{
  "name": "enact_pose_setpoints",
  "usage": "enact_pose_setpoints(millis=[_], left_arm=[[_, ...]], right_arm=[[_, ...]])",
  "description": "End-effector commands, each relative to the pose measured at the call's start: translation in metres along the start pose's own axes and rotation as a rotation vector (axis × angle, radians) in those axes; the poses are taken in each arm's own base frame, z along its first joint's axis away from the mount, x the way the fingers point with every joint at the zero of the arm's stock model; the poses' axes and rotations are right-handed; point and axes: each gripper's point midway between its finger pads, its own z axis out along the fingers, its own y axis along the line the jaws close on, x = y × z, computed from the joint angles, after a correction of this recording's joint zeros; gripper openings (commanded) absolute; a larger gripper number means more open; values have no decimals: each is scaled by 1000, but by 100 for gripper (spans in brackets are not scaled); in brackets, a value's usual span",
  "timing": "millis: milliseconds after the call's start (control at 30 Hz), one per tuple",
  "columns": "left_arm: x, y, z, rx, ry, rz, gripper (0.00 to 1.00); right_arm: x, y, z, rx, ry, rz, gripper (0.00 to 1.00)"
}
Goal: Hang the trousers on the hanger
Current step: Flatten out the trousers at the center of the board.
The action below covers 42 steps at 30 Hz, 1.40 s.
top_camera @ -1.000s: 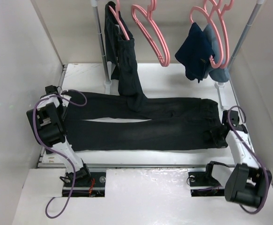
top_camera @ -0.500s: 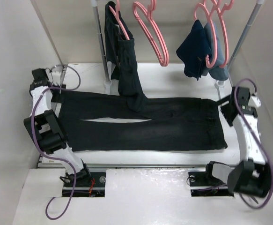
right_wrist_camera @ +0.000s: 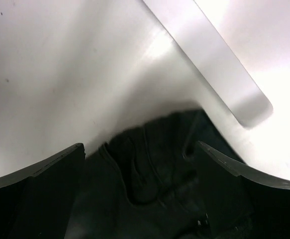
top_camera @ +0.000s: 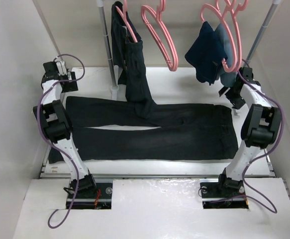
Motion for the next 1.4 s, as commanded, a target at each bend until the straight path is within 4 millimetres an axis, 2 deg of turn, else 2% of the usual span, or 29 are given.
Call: enact_pose_setpoints(millis=[0, 67, 100, 133, 200, 267, 300, 433, 467, 500, 533, 567, 600, 667, 700, 733, 800, 900, 933, 1000, 1033, 1100, 1133, 1167, 1233, 1267, 1300, 1333, 1367], left_arm=[[-28, 9, 8, -39, -73, -119, 96], [-31, 10, 17, -39, -76, -131, 96], [-20, 9, 31, -36, -43, -134, 96], [-24, 10, 34, -36, -41, -134, 96], [1, 10, 48, -39, 44, -126, 96], [14, 9, 54, -55, 88, -97, 94], [19, 9, 55, -53, 100, -98, 93], [37, 2, 59, -42, 142, -84, 86], [36, -2, 59, -23, 139, -85, 83], [38, -9, 59, 15, 149, -89, 79], [38, -11, 59, 26, 148, -90, 74], [48, -17, 62, 35, 176, -86, 66], [52, -17, 62, 37, 185, -74, 61], [57, -16, 66, 29, 197, -74, 40], [57, -14, 66, 19, 198, -73, 6], [61, -10, 69, -1, 210, -72, 0], [55, -9, 68, -2, 196, -62, 0], [39, -5, 49, -12, 162, -19, 0], [29, -1, 43, -31, 134, -2, 0], [22, 3, 30, -45, 118, 31, 0], [4, 7, 11, -64, 71, 64, 0], [-4, 11, -7, -86, 50, 94, 0], [-21, 12, -30, -96, 0, 108, 0], [-30, 13, -41, -103, -33, 123, 0], [-32, 20, -61, -126, -54, 148, 0], [-42, 26, -85, -145, -94, 151, 0], [-39, 32, -93, -156, -97, 152, 0], [-27, 31, -95, -152, -75, 170, 0], [-28, 36, -112, -167, -95, 175, 0]], right_arm=[[-20, 22, 10, -56, -26, -56, 95], [-19, 28, 20, -60, 5, -59, 95], [-5, 20, 35, -20, 64, -66, 95], [-2, 19, 40, -11, 78, -68, 95], [4, 16, 48, 2, 97, -60, 95], [17, 7, 60, 38, 127, -54, 95], [16, 5, 60, 46, 122, -55, 95], [18, 2, 64, 59, 127, -66, 78], [18, 2, 64, 59, 127, -66, 66], [16, -2, 65, 64, 125, -58, 61], [16, -2, 65, 64, 125, -58, 57], [16, -2, 65, 64, 125, -58, 52], [16, -2, 65, 63, 125, -67, 41], [23, -7, 67, 74, 142, -69, 26], [20, -6, 64, 68, 135, -77, 12], [20, -6, 64, 68, 135, -78, 4], [22, -10, 59, 75, 132, -101, 0], [23, -16, 52, 79, 116, -112, 0], [14, -14, 42, 70, 80, -118, 0], [14, -18, 33, 68, 61, -128, 0], [3, -13, 19, 39, 13, -129, 0], [-3, -11, 4, 14, -27, -123, 0], [-1, -12, 0, 4, -43, -120, 0], [-10, -9, -18, -23, -88, -113, 0], [-6, -20, -26, -17, -107, -91, 0], [-14, -17, -42, -46, -155, -83, 0], [-15, -22, -46, -47, -166, -62, 0], [-15, -26, -49, -47, -177, -53, 0], [-8, -31, -49, -46, -175, -54, 0]])
